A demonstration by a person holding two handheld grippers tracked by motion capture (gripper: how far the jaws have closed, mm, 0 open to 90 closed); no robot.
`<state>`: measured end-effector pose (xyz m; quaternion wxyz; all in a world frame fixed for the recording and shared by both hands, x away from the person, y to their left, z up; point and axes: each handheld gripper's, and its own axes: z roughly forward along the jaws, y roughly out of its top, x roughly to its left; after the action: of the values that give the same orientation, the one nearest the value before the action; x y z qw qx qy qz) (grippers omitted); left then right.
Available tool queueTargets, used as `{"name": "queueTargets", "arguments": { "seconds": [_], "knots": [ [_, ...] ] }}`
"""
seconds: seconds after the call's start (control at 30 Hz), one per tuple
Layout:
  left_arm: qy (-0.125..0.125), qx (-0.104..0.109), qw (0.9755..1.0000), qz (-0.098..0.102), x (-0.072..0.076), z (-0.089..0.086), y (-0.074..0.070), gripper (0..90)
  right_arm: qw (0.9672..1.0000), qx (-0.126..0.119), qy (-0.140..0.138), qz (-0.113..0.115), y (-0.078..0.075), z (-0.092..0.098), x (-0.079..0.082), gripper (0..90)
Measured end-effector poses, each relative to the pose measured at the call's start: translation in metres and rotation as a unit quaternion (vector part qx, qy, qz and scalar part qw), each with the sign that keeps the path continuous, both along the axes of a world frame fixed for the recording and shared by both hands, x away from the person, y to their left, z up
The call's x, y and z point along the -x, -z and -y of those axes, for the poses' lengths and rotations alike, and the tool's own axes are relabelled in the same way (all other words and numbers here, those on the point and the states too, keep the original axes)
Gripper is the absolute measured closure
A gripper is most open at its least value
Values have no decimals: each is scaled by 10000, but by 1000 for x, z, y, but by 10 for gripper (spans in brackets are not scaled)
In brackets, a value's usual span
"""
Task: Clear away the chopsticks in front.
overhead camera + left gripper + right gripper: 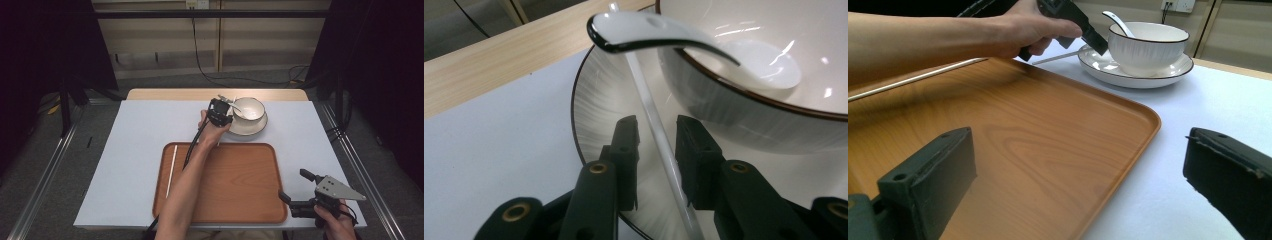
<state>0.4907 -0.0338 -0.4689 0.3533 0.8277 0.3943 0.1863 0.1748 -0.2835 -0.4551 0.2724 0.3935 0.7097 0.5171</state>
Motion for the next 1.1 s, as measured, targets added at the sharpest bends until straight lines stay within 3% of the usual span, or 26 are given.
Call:
{"name": "queueTargets", "arguments": {
  "seconds": [0.07, 0.27, 0.33, 0.43, 0.57, 0.63, 0.67, 0.77, 0.83, 0.93, 1.07, 1.1],
  "knots": [
    [-47, 147, 9999, -46, -2, -1, 3, 735, 10000, -3, -12, -6, 0, 0, 0, 1],
    [-64, 11, 9999, -87, -3, -1, 2, 760, 10000, 1, -29, -7, 0, 0, 0, 1],
    [-110, 123, 9998, -85, -4, 0, 1, 755, 10000, 1, -20, -6, 0, 0, 1, 1],
    [-45, 45, 10000, -10, -4, 1, -2, 760, 10000, 2, -30, -10, 0, 0, 0, 1],
    [-1, 53, 10000, -83, -4, 0, -3, 821, 10000, 4, -40, -17, 0, 0, 0, 1],
    [-13, 181, 9998, -97, -4, 0, -2, 821, 10000, -4, -26, -9, 0, 0, 1, 1],
    [-73, 98, 9998, -141, -4, 0, -4, 822, 10000, 1, -8, 1, 0, 1, 0, 1],
    [-42, 196, 9997, -166, -4, -1, -3, 825, 10000, -8, -4, -6, 0, 1, 0, 1],
    [-78, 108, 9997, -208, -3, -2, -5, 826, 10000, -8, -4, 0, 0, 1, 0, 1],
    [-152, 360, 9990, -226, -3, -2, -4, 828, 10000, -10, -12, -5, 0, 1, 0, 1],
    [-70, 362, 9988, -319, -2, -7, -4, 829, 10000, -14, -2, -7, 0, 1, 0, 1],
    [-111, 338, 9991, -229, -1, -8, -4, 830, 10000, -12, -2, -2, 0, 1, 0, 1]
  ]
}}
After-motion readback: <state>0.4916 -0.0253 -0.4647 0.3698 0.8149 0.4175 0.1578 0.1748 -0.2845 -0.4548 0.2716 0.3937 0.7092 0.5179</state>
